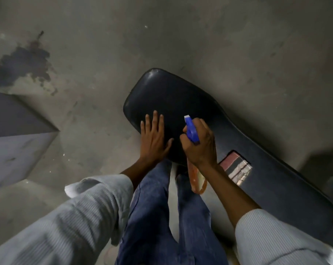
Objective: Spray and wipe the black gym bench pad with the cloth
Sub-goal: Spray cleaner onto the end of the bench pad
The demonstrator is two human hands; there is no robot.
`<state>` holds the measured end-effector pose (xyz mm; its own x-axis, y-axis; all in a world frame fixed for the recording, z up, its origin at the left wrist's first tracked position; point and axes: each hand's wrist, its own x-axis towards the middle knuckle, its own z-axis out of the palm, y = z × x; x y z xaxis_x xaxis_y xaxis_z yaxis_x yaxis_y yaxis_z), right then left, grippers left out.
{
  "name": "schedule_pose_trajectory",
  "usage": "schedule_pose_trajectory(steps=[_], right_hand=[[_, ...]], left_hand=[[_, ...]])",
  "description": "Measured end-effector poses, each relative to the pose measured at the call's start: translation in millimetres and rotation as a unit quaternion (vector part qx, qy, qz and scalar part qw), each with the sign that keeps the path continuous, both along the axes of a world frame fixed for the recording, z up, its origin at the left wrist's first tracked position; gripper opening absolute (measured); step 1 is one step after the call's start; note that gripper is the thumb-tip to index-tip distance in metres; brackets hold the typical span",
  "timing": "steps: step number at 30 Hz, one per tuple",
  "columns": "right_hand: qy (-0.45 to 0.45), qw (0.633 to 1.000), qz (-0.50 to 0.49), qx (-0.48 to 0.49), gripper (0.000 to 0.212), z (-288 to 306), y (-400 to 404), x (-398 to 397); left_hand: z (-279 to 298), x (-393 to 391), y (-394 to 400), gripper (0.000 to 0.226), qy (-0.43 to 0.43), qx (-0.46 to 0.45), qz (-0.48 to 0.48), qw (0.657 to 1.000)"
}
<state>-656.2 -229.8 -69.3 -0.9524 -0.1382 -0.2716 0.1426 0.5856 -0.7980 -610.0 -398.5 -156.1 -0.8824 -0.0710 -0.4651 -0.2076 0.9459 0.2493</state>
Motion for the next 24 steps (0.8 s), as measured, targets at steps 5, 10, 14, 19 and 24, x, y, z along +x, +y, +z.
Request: schedule_pose_trajectory(steps=[5,10,14,19,24], right_hand=[[-0.006,0.999,0.029,0.010,0.020,-18,-20,-18],[-0.018,0.998,0.052,0.015,0.010,-24,-36,-29],[-0.033,0.998,0.060,-0.005,0.028,-21,-47,-28],[-0.054,0.995,0.087,-0.015,0.035,-22,-52,-22],[-0.082,0.987,0.134,-0.031,0.043,-24,-50,-18]], left_hand=[[-31,-5,-12,0.095,-0.004,0.010,-0.008,1.000],[-40,0,-11,0.094,0.002,0.020,-0.004,1.000],[-44,1,-11,0.093,0.000,0.026,-0.003,1.000],[-48,3,-9,0.093,0.011,0.036,0.005,0.999],[-50,6,-10,0.094,0.039,0.059,0.007,0.997]])
